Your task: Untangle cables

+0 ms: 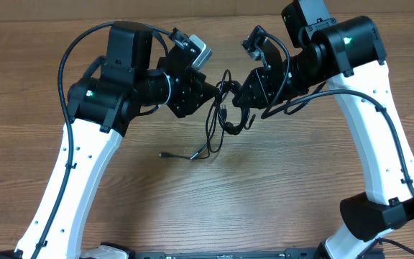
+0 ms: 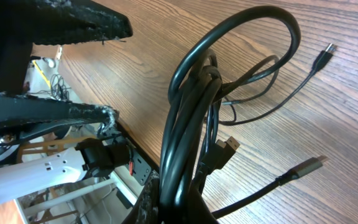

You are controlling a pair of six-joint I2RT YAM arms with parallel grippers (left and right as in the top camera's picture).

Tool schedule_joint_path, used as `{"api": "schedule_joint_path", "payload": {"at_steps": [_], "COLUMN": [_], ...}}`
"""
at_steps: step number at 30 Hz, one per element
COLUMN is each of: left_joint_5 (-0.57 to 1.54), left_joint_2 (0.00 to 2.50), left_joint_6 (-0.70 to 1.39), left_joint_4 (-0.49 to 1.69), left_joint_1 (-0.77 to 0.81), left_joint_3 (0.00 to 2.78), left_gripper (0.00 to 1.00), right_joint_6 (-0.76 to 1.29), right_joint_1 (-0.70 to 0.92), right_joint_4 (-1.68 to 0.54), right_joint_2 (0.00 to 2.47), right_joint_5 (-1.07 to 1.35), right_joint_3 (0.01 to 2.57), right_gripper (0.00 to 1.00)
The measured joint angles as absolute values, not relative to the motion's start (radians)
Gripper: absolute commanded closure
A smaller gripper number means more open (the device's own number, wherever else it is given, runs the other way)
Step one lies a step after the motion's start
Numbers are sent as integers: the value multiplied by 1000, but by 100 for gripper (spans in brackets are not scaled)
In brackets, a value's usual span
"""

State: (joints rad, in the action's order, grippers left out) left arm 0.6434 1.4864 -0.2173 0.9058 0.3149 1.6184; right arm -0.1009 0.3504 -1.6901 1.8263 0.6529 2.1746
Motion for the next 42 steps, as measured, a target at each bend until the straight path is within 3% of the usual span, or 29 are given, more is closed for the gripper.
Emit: {"api": "schedule_joint_path", "payload": {"at_steps": [14,21,31,42], "left_joint_5": [654,652,588,501], "left_joint_2": [1486,1482,1482,1482], "left_joint_6": [-183,-174,-165,-164], "left_joint_4": [905,902,928,936], "left_joint_1": [368,385,387,387], "left_joint_3": [1618,1624,1625,1625], "left_gripper": [60,85,61,59], "right_joint_6": [-101,-101,-101,-101], "right_joint_1": [350,351,366,368], "right_joint_4": [-1642,-1641,-1637,-1649], "right_joint_2": [1826,1826,1826,1826], "right_joint_5": [709,715,744,725], "right_joint_3": [2175,2174,2174,2174], "right_gripper": [96,96,96,96]}}
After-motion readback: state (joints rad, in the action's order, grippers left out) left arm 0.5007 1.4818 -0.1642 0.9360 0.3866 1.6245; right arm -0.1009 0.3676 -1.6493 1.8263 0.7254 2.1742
